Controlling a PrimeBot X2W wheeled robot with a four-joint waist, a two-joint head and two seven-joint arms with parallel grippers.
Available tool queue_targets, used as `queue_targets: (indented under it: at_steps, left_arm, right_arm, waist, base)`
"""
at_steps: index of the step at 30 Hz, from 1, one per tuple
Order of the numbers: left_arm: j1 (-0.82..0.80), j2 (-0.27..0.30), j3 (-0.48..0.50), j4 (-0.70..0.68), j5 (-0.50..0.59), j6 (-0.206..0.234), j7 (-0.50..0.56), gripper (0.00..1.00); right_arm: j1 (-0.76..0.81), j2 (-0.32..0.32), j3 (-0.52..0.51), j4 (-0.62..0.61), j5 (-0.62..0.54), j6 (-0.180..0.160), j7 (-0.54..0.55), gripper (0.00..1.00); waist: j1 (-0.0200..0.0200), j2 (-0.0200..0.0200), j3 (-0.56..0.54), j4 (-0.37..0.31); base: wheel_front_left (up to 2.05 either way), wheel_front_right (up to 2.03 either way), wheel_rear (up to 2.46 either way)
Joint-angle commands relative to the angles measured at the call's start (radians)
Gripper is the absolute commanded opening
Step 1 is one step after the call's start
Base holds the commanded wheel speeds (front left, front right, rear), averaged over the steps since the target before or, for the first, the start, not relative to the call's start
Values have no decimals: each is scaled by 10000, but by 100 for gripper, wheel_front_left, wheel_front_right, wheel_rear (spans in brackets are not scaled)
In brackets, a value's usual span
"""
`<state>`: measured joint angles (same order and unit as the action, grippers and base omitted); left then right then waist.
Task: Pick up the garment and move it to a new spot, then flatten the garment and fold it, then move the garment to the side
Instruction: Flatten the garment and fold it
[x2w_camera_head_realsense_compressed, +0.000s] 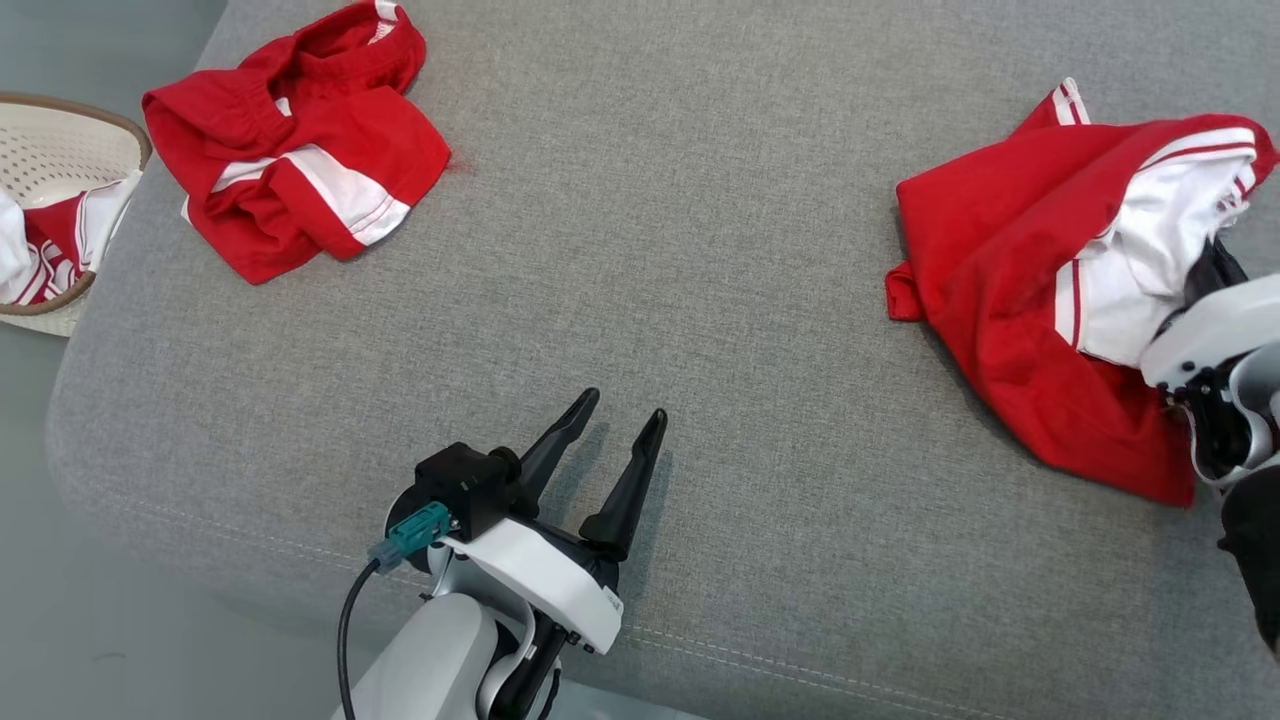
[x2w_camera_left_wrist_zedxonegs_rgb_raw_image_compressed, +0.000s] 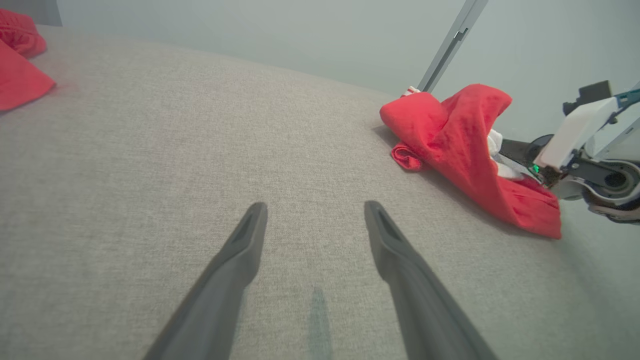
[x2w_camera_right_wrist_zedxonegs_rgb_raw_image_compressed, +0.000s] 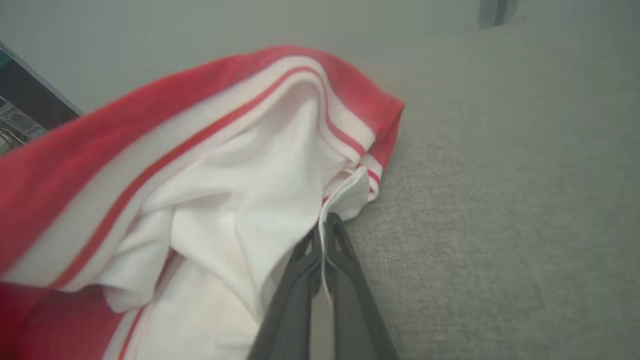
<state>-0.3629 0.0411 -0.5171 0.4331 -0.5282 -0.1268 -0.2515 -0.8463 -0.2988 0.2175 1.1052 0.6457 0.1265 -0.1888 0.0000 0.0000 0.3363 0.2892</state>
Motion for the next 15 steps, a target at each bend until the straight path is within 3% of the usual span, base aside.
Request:
queue_targets:
  at_steps: [1, 15]
  left_arm:
    - [-246, 91, 350, -171, 81, -38, -103, 100]
    - [-82, 91, -161, -316, -358, -38, -103, 100]
  right_arm:
    - [-31, 92, 351, -562, 113, 42, -223, 0]
    - [-1168, 449, 3705, -6010, 1066, 42, -131, 0]
  waist:
    - [0, 0, -90, -74]
    - [0, 0, -735, -474]
  base:
    - [0, 0, 0]
    - [0, 0, 0]
